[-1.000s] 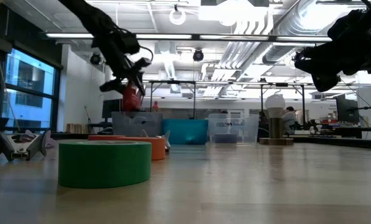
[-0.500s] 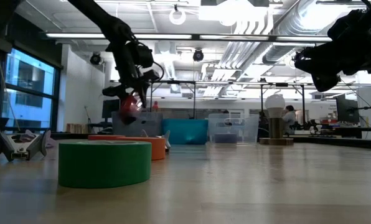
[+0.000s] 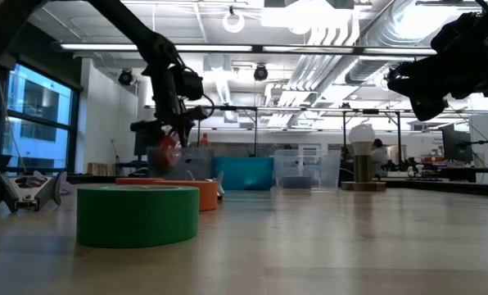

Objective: Pick and place Stapler, Stapler remover, tape
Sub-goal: Put the red stapler into the black bin, then put the purple staple remover into the blue bin

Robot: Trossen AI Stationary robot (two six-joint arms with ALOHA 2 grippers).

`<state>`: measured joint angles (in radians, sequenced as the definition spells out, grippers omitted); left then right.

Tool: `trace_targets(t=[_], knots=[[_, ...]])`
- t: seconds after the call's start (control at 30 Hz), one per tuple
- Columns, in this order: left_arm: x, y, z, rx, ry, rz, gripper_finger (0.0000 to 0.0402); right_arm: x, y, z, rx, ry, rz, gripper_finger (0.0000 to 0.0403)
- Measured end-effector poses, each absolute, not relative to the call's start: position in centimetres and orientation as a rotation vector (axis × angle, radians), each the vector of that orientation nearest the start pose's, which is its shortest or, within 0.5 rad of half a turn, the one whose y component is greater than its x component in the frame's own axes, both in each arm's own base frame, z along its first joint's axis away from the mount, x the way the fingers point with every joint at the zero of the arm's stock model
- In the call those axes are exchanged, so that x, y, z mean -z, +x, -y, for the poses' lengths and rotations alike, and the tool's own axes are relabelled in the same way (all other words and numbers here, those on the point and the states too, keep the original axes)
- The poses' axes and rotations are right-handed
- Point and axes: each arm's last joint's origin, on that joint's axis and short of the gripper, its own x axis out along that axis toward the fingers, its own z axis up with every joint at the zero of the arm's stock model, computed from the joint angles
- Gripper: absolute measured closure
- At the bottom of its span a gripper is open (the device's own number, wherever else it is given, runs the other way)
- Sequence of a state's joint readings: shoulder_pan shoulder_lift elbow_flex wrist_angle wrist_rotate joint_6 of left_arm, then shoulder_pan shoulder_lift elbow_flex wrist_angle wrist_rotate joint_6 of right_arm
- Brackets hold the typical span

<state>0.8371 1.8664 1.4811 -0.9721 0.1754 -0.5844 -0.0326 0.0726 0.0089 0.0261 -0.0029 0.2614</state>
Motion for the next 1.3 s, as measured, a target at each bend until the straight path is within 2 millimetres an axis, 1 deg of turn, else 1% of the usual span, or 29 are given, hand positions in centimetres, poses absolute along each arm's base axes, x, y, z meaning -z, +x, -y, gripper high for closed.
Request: trace_targets(t=[0.13, 0.33, 0.5, 0.53, 0.57, 0.7, 0.77, 0.83, 0.93, 1.03, 1.23, 1.3], knots=[[-21.9, 25.1, -27.1, -0.938, -1.169, -1.053, 0.0206, -16.3, 10.2, 0.3, 0.035, 0.262, -0.034, 0.0249], [-21.9, 25.0, -27.2, -0.975, -1.166, -1.050, 0.0206, -16.3, 10.2, 0.3, 0.035, 0.262, -0.033, 0.0249], [-21.9, 25.1, -27.2, -0.971, -1.193, -1.041, 0.0206, -16.3, 10.2, 0.3, 0.034, 0.262, -0.033, 0.0249], [-21.9, 25.1, -27.1, -0.963, -1.199, -1.040, 0.0196, -16.3, 10.2, 0.3, 0.035, 0.262, -0.033, 0.0249], [-21.9, 25.1, -27.1, -0.957, -1.203, -1.039, 0.0177, -16.3, 10.2, 0.3, 0.034, 0.262, -0.033, 0.0249], [-21.9, 25.1, -27.1, -0.962, -1.210, -1.035, 0.0085, -16.3, 10.2, 0.3, 0.035, 0.262, -0.033, 0.0249], [-21.9, 25.1, -27.1, -0.969, -1.218, -1.027, 0.0058, -16.3, 10.2, 0.3, 0.034, 0.262, -0.033, 0.0249], [-21.9, 25.1, -27.1, -0.975, -1.221, -1.025, 0.0044, -16.3, 10.2, 0.3, 0.035, 0.262, -0.033, 0.0249], [-22.0, 25.2, -27.2, -0.976, -1.224, -1.019, 0.0041, -16.3, 10.2, 0.3, 0.034, 0.262, -0.034, 0.0249], [-22.8, 25.3, -27.3, -0.975, -1.218, -1.007, 0.0048, -16.3, 10.2, 0.3, 0.035, 0.262, -0.033, 0.0249], [-26.2, 25.9, -28.0, -0.953, -1.164, -0.947, 0.0070, -16.3, 10.2, 0.3, 0.035, 0.262, -0.033, 0.0249], [-27.3, 26.2, -27.8, -0.939, -1.145, -0.955, 0.0078, -16.3, 10.2, 0.3, 0.034, 0.262, -0.033, 0.0249]])
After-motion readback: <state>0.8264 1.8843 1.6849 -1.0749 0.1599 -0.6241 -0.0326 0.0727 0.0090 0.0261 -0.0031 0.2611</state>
